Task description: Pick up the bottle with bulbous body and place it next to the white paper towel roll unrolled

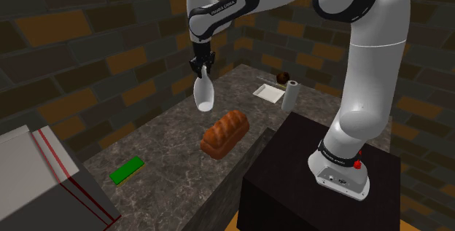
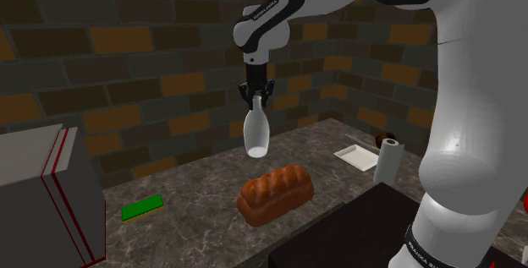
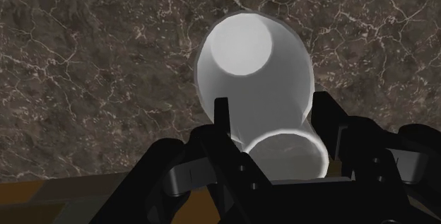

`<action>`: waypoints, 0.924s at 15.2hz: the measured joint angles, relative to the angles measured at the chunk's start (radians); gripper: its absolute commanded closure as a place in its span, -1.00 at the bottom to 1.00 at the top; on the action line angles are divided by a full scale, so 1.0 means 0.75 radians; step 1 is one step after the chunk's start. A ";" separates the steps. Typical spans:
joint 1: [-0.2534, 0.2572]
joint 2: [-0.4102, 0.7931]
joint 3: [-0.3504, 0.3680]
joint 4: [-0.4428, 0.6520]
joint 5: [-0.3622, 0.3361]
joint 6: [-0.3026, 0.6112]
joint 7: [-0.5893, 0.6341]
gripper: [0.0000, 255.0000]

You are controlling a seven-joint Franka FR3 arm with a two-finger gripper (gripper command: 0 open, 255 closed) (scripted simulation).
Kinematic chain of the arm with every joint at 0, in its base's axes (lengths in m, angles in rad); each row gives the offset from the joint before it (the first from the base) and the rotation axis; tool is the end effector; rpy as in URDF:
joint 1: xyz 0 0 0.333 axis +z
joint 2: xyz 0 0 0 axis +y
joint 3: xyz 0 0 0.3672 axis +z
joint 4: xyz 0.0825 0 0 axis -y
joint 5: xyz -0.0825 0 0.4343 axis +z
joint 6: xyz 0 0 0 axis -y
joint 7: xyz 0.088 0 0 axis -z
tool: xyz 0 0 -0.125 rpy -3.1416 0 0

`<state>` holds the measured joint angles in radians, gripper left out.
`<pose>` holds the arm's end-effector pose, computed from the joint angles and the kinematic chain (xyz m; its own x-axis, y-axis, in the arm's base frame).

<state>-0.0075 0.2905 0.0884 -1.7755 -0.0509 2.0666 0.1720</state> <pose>0.6919 0.0483 0.4032 0.9975 -0.0705 0.0051 -0.0706 -0.9973 0.0189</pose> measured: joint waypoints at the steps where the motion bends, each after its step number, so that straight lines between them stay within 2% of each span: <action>1: 0.000 -0.007 0.000 0.009 0.001 -0.016 -0.001 1.00; 14: -0.001 -0.059 0.003 0.170 0.009 -0.229 -0.011 1.00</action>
<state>-0.0082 0.2462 0.0903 -1.6481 -0.0438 1.8952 0.1640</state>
